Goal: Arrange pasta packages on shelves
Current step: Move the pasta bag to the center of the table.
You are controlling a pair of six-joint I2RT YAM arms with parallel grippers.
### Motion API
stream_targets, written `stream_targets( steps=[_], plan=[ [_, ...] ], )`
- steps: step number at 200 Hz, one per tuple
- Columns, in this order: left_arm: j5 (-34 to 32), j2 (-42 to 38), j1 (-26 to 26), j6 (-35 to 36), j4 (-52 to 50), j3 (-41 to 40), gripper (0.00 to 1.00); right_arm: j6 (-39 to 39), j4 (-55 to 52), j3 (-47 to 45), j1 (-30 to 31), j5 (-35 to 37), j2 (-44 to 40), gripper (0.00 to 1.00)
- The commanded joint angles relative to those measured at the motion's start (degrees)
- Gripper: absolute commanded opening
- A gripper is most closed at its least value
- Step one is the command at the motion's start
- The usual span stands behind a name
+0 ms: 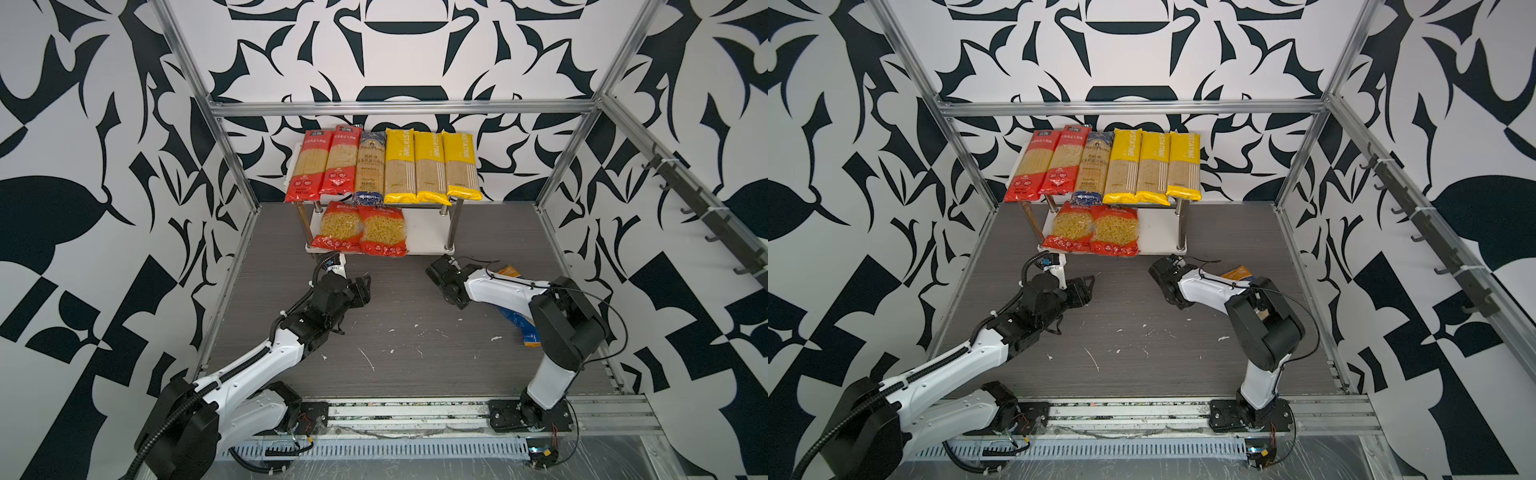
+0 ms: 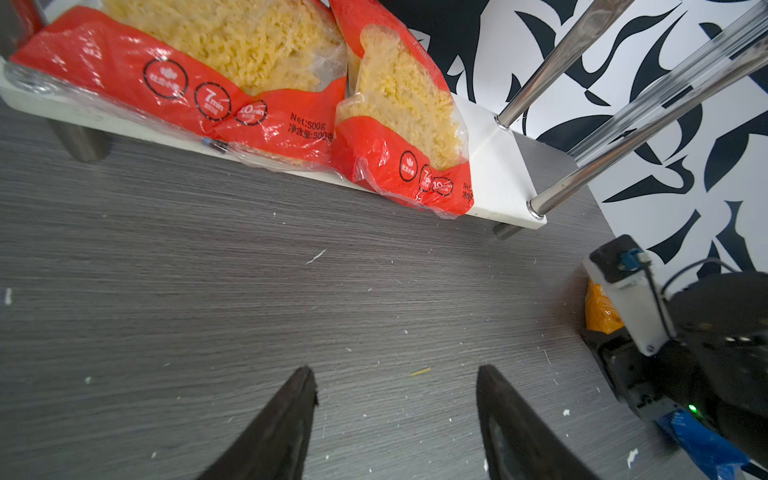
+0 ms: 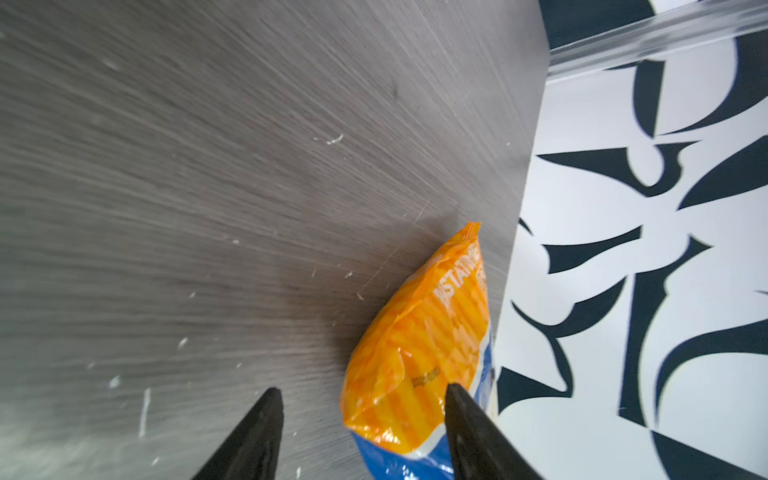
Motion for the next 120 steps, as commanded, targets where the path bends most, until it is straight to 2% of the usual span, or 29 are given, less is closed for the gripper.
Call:
stream_targets(
  steps=[1,19,31,57,83,100,120],
  plan=[
    [0.70,0.71,-0.51,-1.23,1.15,-0.94,0.66,-1.52,1.18,2.75,-0.58,5.99,2.52,0.62],
    [0.53,0.38,-0.69,-1.23,0.80,-1.11,0.66,-1.53,1.57,3.32,-1.06,6.95,4.96,0.55],
    [0.25,-0.24,-0.69,-1.23,0.45,-1.28,0.66,-1.43,1.80,3.26,-1.16,7.03,5.76,0.47],
    [-0.41,-1.72,-0.69,-1.23,-0.23,-1.94,0.66,-0.28,0.46,3.57,-1.22,8.42,7.23,0.24],
    [-0.48,-2.37,-0.69,-1.32,-0.54,-2.19,0.66,1.37,-1.98,3.94,0.22,8.27,5.65,0.11],
    [-0.35,-2.51,-0.79,-1.58,-0.63,-2.40,0.65,3.45,-3.42,3.81,2.45,6.29,3.44,0.04],
    [-0.07,-3.31,-0.87,-1.76,-1.11,-2.91,0.65,8.99,-5.58,3.88,5.75,-2.55,-0.41,0.00]
  ],
)
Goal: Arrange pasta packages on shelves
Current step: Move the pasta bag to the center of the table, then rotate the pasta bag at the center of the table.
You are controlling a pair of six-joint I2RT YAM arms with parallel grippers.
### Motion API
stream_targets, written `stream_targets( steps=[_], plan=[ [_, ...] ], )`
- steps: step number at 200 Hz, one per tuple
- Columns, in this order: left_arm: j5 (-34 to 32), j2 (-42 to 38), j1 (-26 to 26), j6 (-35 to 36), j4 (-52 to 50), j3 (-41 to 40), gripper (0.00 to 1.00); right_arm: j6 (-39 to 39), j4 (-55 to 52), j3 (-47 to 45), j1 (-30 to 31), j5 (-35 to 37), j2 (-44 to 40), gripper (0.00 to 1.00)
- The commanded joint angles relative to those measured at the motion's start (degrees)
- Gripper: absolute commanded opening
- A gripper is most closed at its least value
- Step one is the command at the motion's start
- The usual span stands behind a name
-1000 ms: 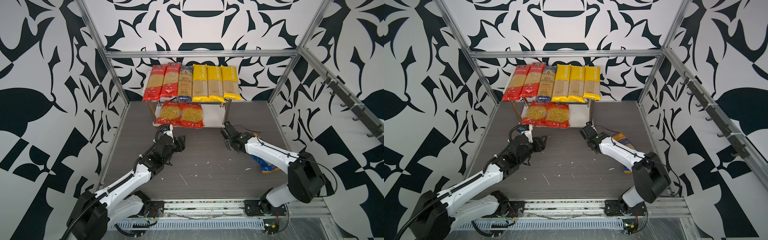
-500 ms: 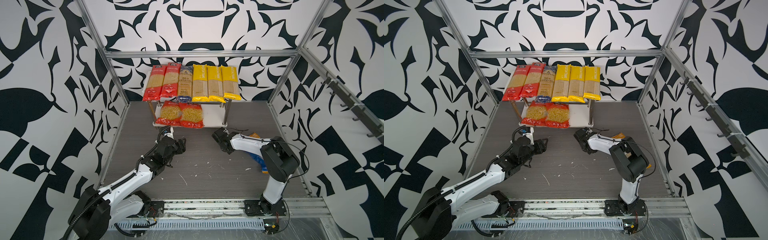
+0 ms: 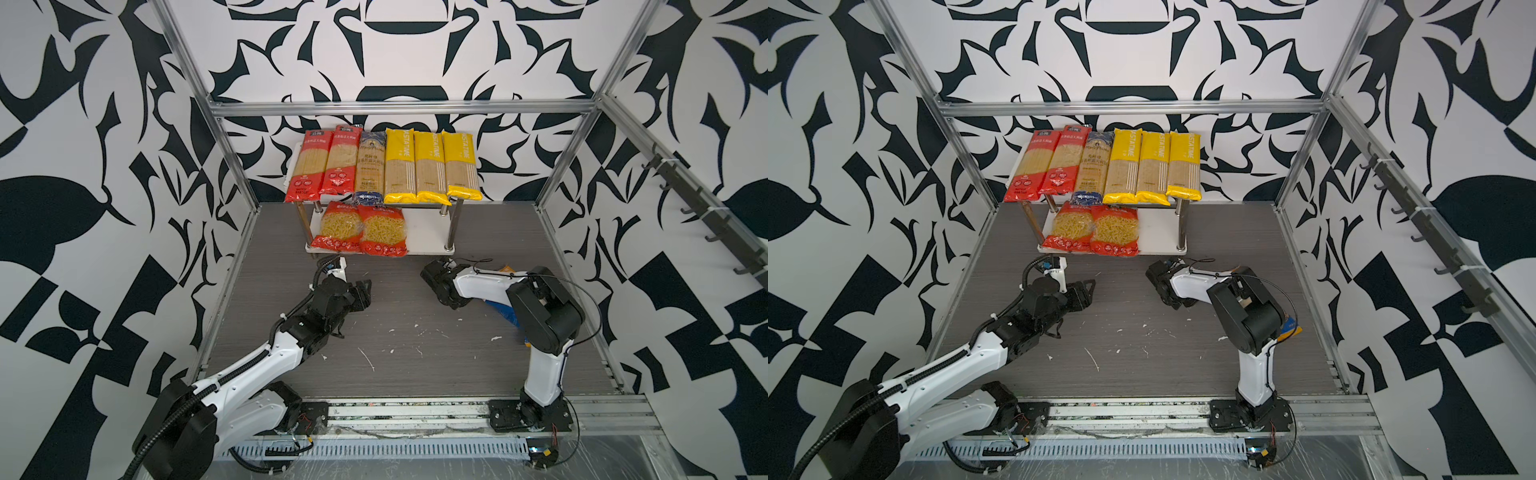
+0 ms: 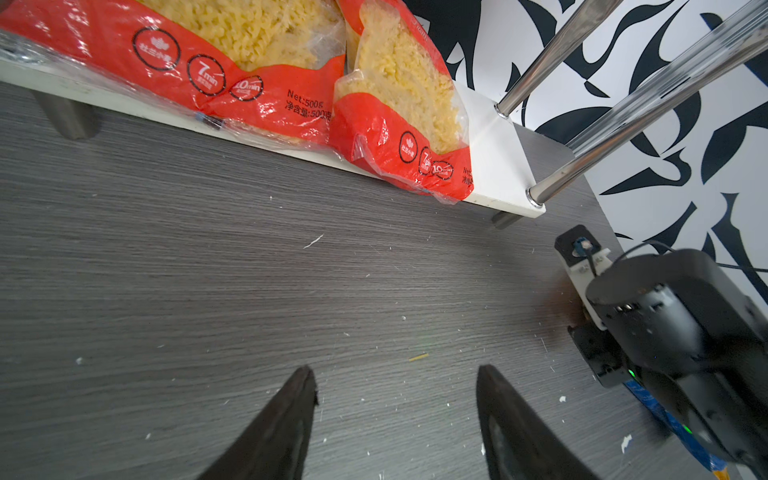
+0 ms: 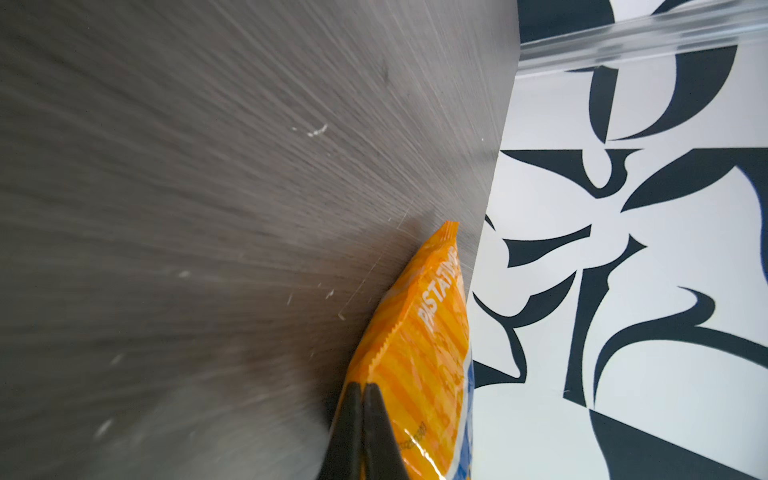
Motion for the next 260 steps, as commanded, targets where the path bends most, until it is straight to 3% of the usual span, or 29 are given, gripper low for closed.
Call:
stream_targets(
  steps=[1,35,67,88,112,135,160,196,213,236,260],
  plan=[
    [-0.14,-1.66,-0.34,-0.82,-0.85,-1.21,0.65,7.21,-3.09,1.55,4.32,-8.01,-6.28,0.00],
    [1.42,-4.15,-0.75,-1.64,-3.27,-2.36,0.66,20.35,3.59,-0.38,10.10,-28.62,-12.53,0.00],
    [4.65,-5.12,-2.32,-3.87,-5.38,-3.40,0.66,32.81,18.73,-1.94,12.50,-37.10,-13.19,0.00],
    [4.72,-4.23,-5.86,-5.97,-5.09,-4.05,0.66,34.62,26.30,0.40,12.76,-42.98,-10.44,0.00],
    [4.41,-2.12,-10.10,-8.70,-3.40,-4.86,0.66,31.55,29.73,1.13,12.56,-51.57,-10.73,0.25],
    [5.24,-0.02,-12.32,-12.07,0.70,-6.67,0.67,28.12,28.52,-4.12,11.62,-52.87,-16.63,0.36],
    [7.56,2.16,-14.45,-15.86,8.78,-8.99,0.68,28.20,26.35,-14.24,4.32,-54.62,-25.48,0.38],
    [8.45,8.98,-19.91,-18.76,16.56,-8.59,0.74,24.37,22.50,-22.54,-12.58,-58.03,-34.94,0.43],
    [9.53,15.59,-21.19,-20.46,20.94,-7.69,0.78,22.27,21.91,-22.99,-19.80,-59.20,-34.50,0.47],
    [12.46,24.83,-21.51,-23.81,28.99,-6.19,0.81,20.70,23.44,-23.02,-25.24,-56.14,-31.06,0.51],
    [15.81,34.06,-21.95,-26.91,36.62,-3.38,0.82,23.36,28.61,-24.92,-31.04,-62.52,-27.17,0.52]
  ],
)
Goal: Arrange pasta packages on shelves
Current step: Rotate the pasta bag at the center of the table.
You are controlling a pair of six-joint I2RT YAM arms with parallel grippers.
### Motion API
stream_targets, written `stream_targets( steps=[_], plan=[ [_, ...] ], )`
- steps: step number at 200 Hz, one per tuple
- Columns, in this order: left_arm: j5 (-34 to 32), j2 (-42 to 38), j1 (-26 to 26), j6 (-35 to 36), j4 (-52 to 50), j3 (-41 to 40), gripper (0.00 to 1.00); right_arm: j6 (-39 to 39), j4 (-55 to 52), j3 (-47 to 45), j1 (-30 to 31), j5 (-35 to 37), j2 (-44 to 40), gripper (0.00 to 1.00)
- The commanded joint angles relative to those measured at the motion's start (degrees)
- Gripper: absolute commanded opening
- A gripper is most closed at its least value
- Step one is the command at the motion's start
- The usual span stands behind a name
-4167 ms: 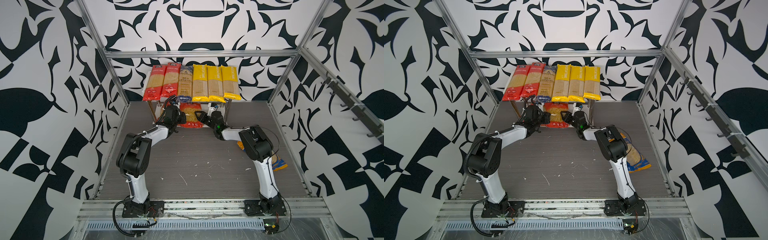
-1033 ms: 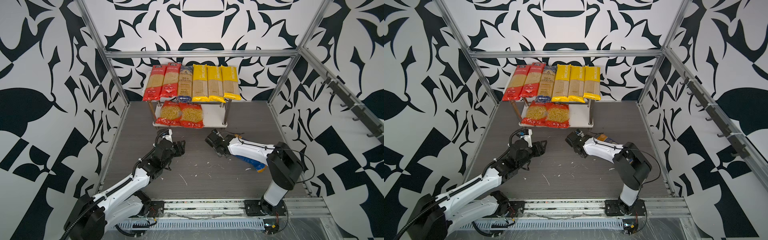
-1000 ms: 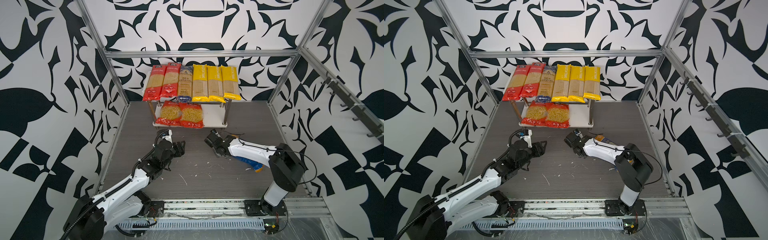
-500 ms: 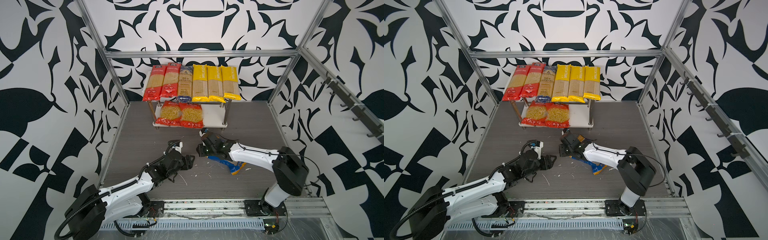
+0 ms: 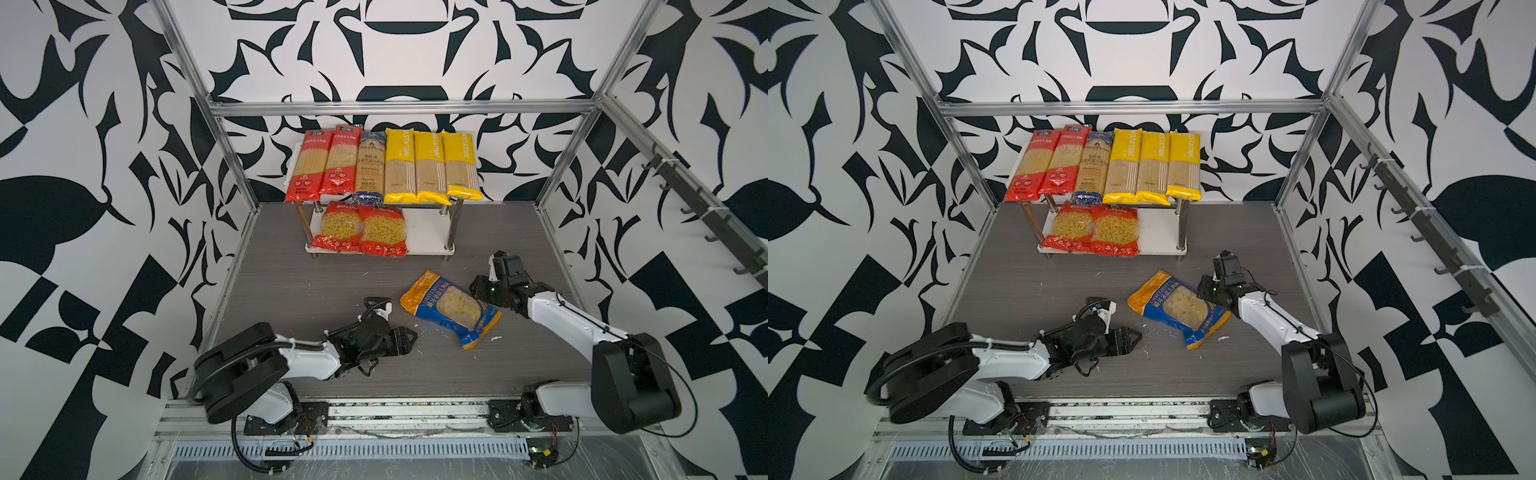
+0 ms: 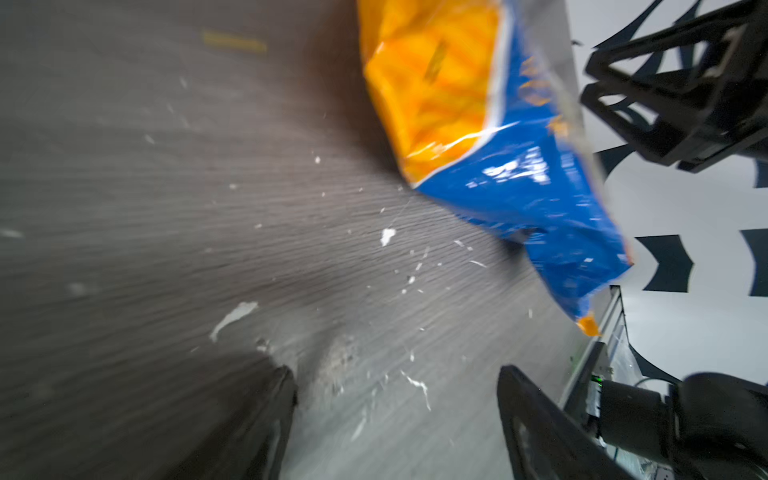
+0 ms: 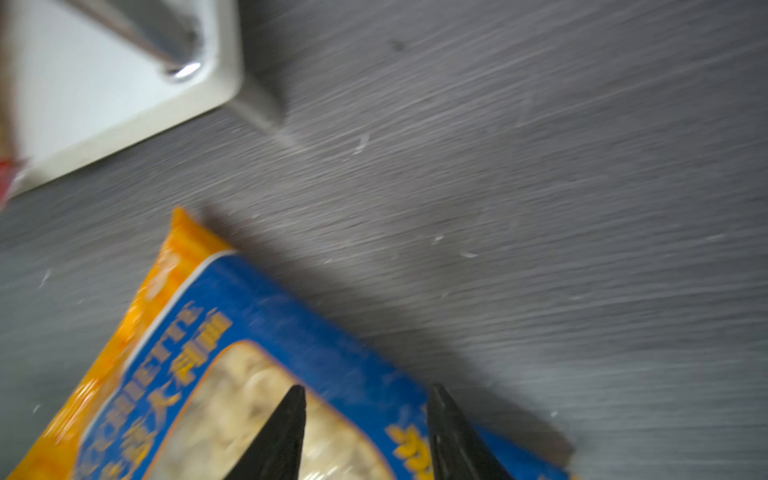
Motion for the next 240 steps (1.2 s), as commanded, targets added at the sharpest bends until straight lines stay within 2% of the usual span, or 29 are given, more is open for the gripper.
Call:
stream_targets(
  steps=[1,26,60,81,104,129,144,159,173,188,213,240],
  plan=[
    [4.29,6.88,-0.43,-5.08,10.23,2.89,0.82,0.54,4.78,-1.99,-4.16,-5.55,2.67,0.52],
    [5.20,12.12,-0.45,-6.30,14.48,4.64,0.83,2.54,7.00,-4.82,-4.99,-11.38,3.86,0.53],
    [2.09,10.90,0.41,-4.43,12.02,5.66,0.84,11.48,13.35,-14.97,-3.08,-18.99,-0.69,0.53],
    [2.63,10.13,2.86,-3.13,10.35,6.29,0.84,17.49,14.74,-19.30,4.24,-16.67,-5.31,0.52],
    [4.88,9.47,7.80,-1.88,9.90,5.16,0.83,23.50,15.59,-21.13,13.91,-11.78,-9.31,0.52],
    [6.87,7.33,11.46,0.25,7.00,4.66,0.83,24.12,14.43,-18.61,20.68,-12.60,-9.18,0.53],
    [7.14,4.74,11.78,1.74,3.46,4.41,0.83,22.46,13.29,-17.72,19.88,-15.66,-9.53,0.54],
    [7.53,1.78,11.78,2.59,0.30,3.34,0.83,19.38,9.45,-17.36,16.93,-14.61,-12.25,0.57],
    [6.75,-1.50,11.78,2.47,-1.07,0.80,0.83,18.35,9.33,-17.79,13.26,-16.67,-13.73,0.58],
    [5.50,-5.82,11.78,2.69,-3.86,-1.58,0.84,18.68,11.77,-18.33,11.01,-19.51,-13.67,0.59],
    [5.41,-12.78,11.87,3.84,-8.82,-2.75,0.84,20.56,18.04,-19.38,10.92,-22.23,-12.37,0.63],
    [7.84,-13.12,11.49,4.45,-9.18,-1.05,0.84,22.33,25.20,-21.50,10.92,-22.99,-9.91,0.65]
  ],
)
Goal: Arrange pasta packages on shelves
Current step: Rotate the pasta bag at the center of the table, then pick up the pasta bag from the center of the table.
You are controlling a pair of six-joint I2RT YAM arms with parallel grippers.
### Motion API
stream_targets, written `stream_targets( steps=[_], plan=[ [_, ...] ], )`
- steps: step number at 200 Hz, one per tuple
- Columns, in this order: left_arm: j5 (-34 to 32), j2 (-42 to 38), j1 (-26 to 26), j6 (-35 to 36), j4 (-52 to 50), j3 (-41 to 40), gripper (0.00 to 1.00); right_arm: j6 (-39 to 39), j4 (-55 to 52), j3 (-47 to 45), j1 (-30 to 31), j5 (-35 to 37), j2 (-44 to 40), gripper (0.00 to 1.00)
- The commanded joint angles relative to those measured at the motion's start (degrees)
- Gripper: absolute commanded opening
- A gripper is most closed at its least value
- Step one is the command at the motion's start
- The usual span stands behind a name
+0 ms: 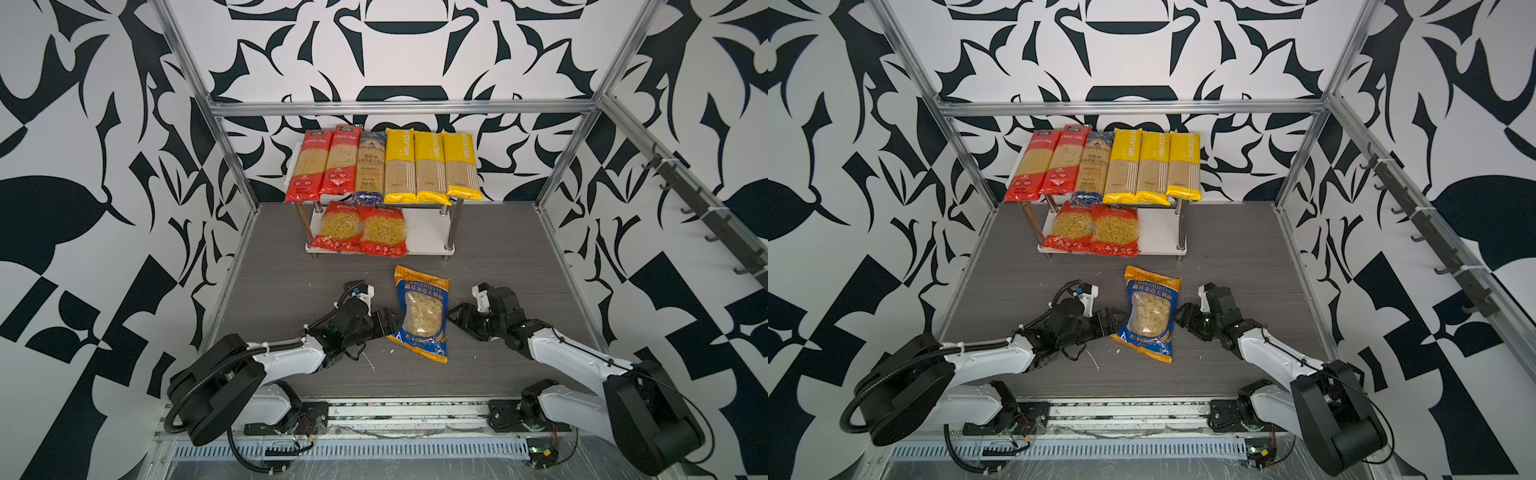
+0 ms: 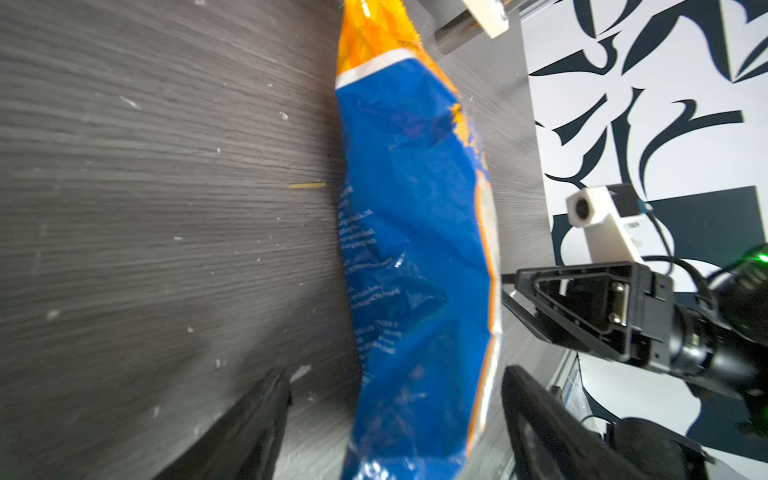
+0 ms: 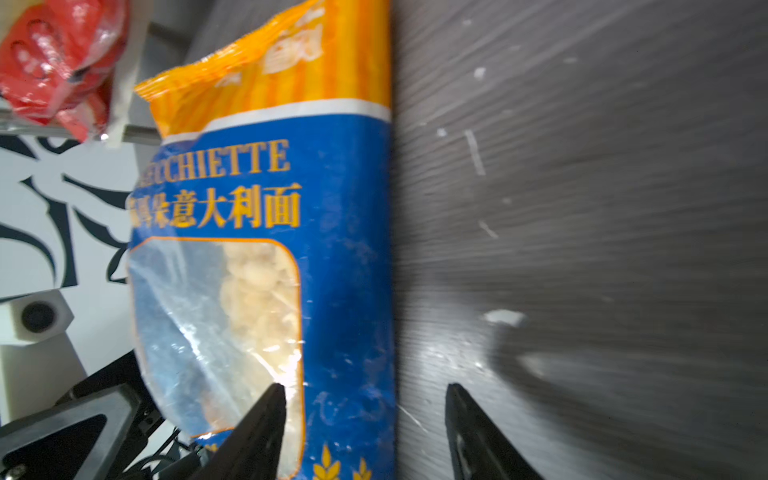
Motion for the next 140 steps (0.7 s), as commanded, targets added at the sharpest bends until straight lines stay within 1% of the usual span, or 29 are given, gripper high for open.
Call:
stream_targets(
  steps=[1,20,44,63,75,94,113,122,140],
  plan=[
    [1.76,-0.18,-0.50,1.39,-2.81,1.40,0.84,1.48,8.11,-1.61,0.01,-2.71,1.60,0.65],
    [2.76,3.04,-1.61,2.67,-3.13,3.61,0.84,2.20,11.28,-2.69,0.27,-2.70,3.00,0.67],
    [3.83,7.35,-1.84,4.51,-3.69,6.15,0.84,1.99,14.09,-2.89,1.24,-2.82,5.95,0.67],
    [4.11,9.46,-1.84,6.86,-5.71,7.91,0.80,1.71,17.72,-3.13,1.87,-4.15,9.34,0.67],
    [3.85,10.43,-1.84,7.97,-6.12,8.44,0.77,1.51,20.20,-3.40,2.13,-5.03,11.46,0.64],
    [4.77,11.62,-1.84,8.64,-6.10,8.98,0.68,2.53,26.88,-4.21,2.60,-6.95,15.13,0.54],
    [5.96,11.92,-1.84,8.12,-5.21,8.70,0.58,5.11,36.15,-6.17,2.90,-7.84,17.88,0.33],
    [6.05,11.62,-1.84,7.81,-4.88,8.28,0.53,6.18,39.72,-7.27,3.04,-7.46,18.38,0.27],
    [6.05,10.51,-1.84,7.50,-4.56,7.61,0.46,6.61,41.18,-7.89,3.38,-7.11,17.78,0.19]
  ],
)
